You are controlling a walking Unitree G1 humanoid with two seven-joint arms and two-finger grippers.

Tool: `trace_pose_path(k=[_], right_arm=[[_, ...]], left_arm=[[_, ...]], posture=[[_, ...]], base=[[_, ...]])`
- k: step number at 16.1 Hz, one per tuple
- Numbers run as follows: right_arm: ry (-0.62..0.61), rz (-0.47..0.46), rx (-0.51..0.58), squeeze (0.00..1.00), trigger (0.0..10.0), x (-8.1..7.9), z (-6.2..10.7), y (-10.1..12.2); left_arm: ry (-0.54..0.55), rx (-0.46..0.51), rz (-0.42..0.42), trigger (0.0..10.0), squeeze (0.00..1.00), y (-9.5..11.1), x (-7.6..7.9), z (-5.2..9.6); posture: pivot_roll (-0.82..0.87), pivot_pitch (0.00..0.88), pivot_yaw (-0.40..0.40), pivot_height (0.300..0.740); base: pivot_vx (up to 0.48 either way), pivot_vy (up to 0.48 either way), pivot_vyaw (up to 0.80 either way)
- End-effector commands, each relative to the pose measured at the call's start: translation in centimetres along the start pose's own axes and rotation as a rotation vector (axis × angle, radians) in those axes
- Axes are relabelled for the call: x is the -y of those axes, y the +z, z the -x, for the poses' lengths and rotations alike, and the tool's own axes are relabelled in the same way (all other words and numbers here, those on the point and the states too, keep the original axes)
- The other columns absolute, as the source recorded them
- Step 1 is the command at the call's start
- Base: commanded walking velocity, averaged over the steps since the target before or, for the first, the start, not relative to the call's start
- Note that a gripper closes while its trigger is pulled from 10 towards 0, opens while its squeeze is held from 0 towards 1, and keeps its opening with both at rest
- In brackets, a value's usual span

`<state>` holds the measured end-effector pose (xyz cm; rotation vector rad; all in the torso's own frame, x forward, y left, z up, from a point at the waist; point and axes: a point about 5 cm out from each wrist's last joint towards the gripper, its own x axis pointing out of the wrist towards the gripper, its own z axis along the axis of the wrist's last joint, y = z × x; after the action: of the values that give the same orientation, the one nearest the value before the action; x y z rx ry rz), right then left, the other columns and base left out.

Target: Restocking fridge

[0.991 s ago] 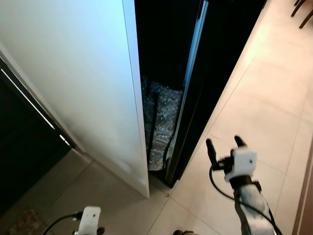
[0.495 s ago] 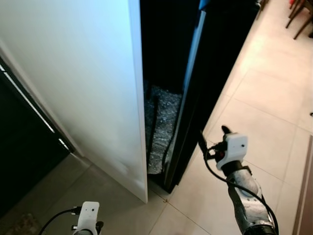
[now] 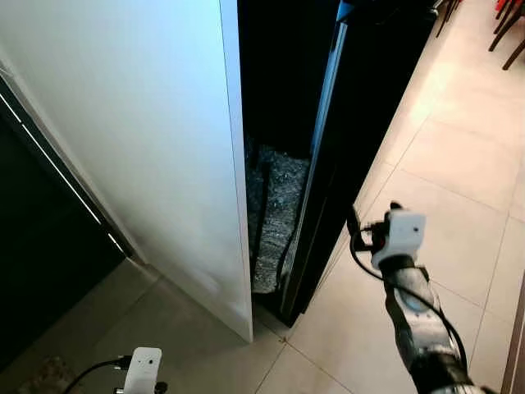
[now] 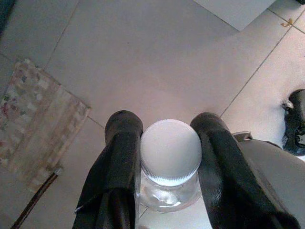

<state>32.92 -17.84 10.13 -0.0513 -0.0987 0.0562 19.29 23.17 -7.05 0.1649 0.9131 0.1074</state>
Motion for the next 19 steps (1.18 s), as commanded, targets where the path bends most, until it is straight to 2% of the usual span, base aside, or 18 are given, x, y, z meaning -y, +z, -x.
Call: trace_pose_path(k=[1,8,10,14,15,19], right_arm=[[0.006,-0.003,-0.017,0.00,10.0,0.0,-0.1,-0.3],[-0.045,0.030,0.034,0.00,10.0,1.6,-2.2,1.6],[-0.121,0.037,0.050,0.00,10.0,2.7,-2.2,2.0],[-0.249,0.059,0.043,0.00,10.0,5.0,-0.8,1.2],[-0.300,0.071,0.034,0.00,10.0,6.1,0.2,0.6],[-0.397,0.105,-0.011,0.00,10.0,8.0,2.4,-0.9]], left_arm=[[-0.003,-0.025,-0.020,10.0,0.00,-0.8,-0.1,0.2],[-0.009,-0.035,-0.031,10.0,0.00,-1.4,0.0,0.3],[-0.011,-0.039,-0.029,10.0,0.00,-1.6,0.1,0.3],[-0.016,-0.042,-0.031,10.0,0.00,-1.7,0.2,0.3],[-0.018,-0.042,-0.033,10.0,0.00,-1.7,0.2,0.3],[-0.029,-0.039,-0.039,10.0,0.00,-1.6,0.6,0.3]], posture=[[0.02,0.136,0.014,0.740],[0.02,0.149,0.013,0.740],[0.02,0.150,0.012,0.740],[0.02,0.150,0.012,0.740],[0.01,0.152,0.013,0.740],[0.00,0.152,0.016,0.740]], base=[[0.000,0.000,0.00],[0.000,0.000,0.00],[0.000,0.000,0.00],[0.000,0.000,0.00],[0.000,0.000,0.00],[0.000,0.000,0.00]])
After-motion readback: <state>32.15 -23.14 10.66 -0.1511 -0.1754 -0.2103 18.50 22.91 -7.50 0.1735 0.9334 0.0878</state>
